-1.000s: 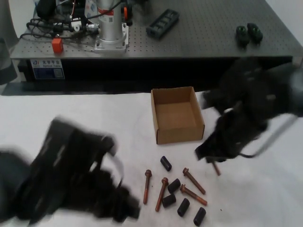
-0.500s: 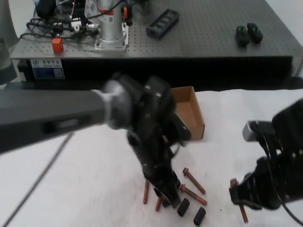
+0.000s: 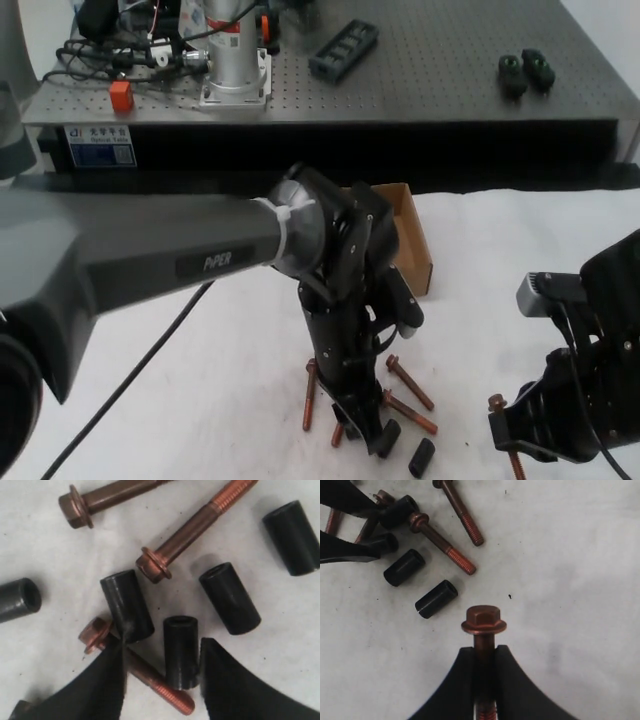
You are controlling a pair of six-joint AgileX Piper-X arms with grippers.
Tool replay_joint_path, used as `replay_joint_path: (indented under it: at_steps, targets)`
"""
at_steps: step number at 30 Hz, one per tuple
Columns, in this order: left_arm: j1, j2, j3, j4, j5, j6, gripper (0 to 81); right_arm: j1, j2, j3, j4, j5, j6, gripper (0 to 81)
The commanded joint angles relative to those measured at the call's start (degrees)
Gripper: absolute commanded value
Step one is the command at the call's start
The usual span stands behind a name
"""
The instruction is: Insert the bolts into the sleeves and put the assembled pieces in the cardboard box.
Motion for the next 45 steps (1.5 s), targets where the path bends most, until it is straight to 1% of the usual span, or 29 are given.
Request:
replay_joint_path:
  at_steps: [1,4,8,10,15,16,19,21,22,24,26,28,29,30,32,34,36,39,43,45]
  targets:
    - [-0.72,1.12,-0.29,1.8,-0.01,0.79,26.2,-0.24,-0.81,-0.11,0.12,-0.96,0.26,0.4]
    - [-1.05,1.12,-0.29,1.17,-0.08,0.79,26.3,-0.24,-0.81,-0.11,0.12,-0.96,0.26,0.4]
    - [-2.36,0.97,-0.29,1.89,-0.25,0.79,32.7,-0.24,-0.81,-0.11,0.12,-0.96,0.26,0.4]
    - [-3.48,0.98,-0.29,2.12,-0.73,0.79,34.7,-0.24,-0.81,-0.11,0.12,-0.96,0.26,0.4]
    - [-5.51,1.13,-0.29,1.56,-1.52,1.22,34.8,-0.24,-0.81,-0.11,0.12,-0.96,0.26,0.4]
    - [-5.64,1.13,-0.19,1.36,-2.1,1.22,34.8,-0.24,-0.81,-0.11,0.12,-0.96,0.26,0.4]
    - [-5.64,1.13,-0.19,0.57,-7.22,1.22,34.8,-0.24,-0.77,-0.11,0.52,-0.96,0.26,0.4]
    - [-5.64,1.13,-0.19,0.56,-8.07,1.22,34.7,-0.24,-0.77,-0.11,0.71,-0.96,0.26,0.4]
    - [-5.53,1.13,-0.19,0.56,-7.86,1.22,34.0,-0.24,-0.77,-0.11,0.71,-0.96,0.26,0.4]
    - [-5.53,1.28,-0.19,0.56,-7.43,1.22,29.1,-0.24,-0.77,-0.11,0.71,-0.96,0.26,0.4]
    - [-5.53,1.64,-0.19,0.67,-6.94,1.22,19.4,-0.24,-0.77,-0.11,0.71,-0.96,0.26,0.4]
    - [-5.53,1.94,-0.19,0.8,-6.92,1.22,7.8,-0.24,-0.77,-0.11,0.71,-0.96,0.26,0.4]
    - [-5.53,1.93,-0.19,0.8,-6.92,1.22,3.1,-0.24,-0.94,-0.11,0.42,-0.96,0.26,0.4]
    - [-5.53,1.93,-0.19,0.8,-6.92,1.22,0.5,-0.24,-1.01,-0.11,0.06,-0.96,0.26,0.4]
    - [-5.53,1.04,-0.19,0.8,-6.92,0.02,0.4,-0.24,-1.51,-0.11,-1.03,-0.96,0.26,0.4]
    - [-5.53,-0.66,-0.19,0.54,-6.92,-3.13,0.7,-0.24,-2.66,-0.11,-3.3,-3.35,0.71,0.4]
    - [-4.88,-3.41,-0.19,0.43,-6.92,-6.43,0.7,-0.24,-4.54,-0.11,-7.04,-5.96,3.16,0.4]
    - [-3.11,-10.92,3.35,-2.6,-3.34,-12.57,0.7,-0.01,-8.08,0.0,-14.75,-8.98,9.13,0.4]
    - [-1.49,-25.79,19.44,-20.27,1.91,-21.43,0.7,1.46,-12.18,0.04,-27.86,-14.58,18.85,0.4]
    - [-1.52,-33.59,28.62,-33.11,8.36,-25.48,0.7,3.38,-12.97,0.04,-35.16,-16.3,23.33,0.4]
